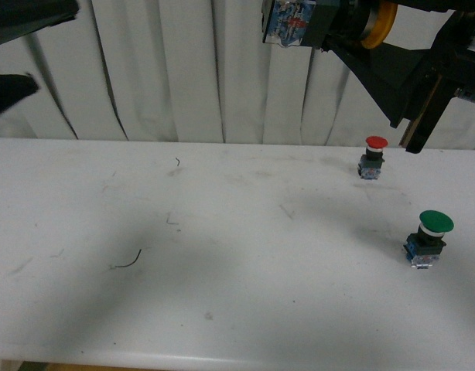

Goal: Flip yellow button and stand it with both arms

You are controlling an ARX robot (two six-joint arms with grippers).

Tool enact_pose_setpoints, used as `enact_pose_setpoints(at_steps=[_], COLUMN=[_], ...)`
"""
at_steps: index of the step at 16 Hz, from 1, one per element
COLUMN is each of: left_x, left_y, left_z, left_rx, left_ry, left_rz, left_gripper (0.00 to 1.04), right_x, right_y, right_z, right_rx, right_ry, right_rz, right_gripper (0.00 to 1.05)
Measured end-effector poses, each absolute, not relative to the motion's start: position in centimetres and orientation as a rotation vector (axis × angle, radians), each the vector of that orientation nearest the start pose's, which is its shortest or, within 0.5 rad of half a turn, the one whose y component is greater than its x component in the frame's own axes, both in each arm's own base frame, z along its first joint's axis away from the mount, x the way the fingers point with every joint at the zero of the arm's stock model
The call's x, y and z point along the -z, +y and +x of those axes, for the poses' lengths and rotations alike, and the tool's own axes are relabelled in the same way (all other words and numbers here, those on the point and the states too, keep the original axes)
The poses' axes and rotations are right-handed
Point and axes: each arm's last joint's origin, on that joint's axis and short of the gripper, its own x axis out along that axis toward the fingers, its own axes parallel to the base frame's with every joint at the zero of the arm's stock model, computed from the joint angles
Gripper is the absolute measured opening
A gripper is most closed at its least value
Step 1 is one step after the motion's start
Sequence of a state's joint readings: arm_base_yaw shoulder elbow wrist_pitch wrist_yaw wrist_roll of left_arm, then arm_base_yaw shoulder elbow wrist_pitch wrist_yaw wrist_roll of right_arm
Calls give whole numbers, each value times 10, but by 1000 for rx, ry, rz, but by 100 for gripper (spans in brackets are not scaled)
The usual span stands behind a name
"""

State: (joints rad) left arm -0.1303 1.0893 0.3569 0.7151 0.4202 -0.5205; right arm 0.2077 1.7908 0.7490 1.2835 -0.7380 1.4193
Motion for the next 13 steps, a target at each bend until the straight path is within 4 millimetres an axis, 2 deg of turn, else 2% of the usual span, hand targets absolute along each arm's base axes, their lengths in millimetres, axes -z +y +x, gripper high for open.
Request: enact_pose_setpoints(at_steps=[7,10,11,12,13], left_x=[-227,-242,-227,-210,-206], left_y=[-21,-7,-1,0,0], left_z=[168,138,132,125,122], left_rx=[421,330,23,0,-1], left_ry=[78,-7,-1,-1,-12], left_rz=[-175,8,7,4,4], left_gripper=[98,98,68,34,21], right_x=[-201,-201,-200,-200,-200], right_y=[87,87,88,90,90], right_z=[329,329,330,329,329], right_rx=[-929,-930,-930,-939,-939], right_ry=[456,452,439,437,434], right_rz=[1232,1225,1206,1189,1182], right_gripper=[35,35,35,35,35])
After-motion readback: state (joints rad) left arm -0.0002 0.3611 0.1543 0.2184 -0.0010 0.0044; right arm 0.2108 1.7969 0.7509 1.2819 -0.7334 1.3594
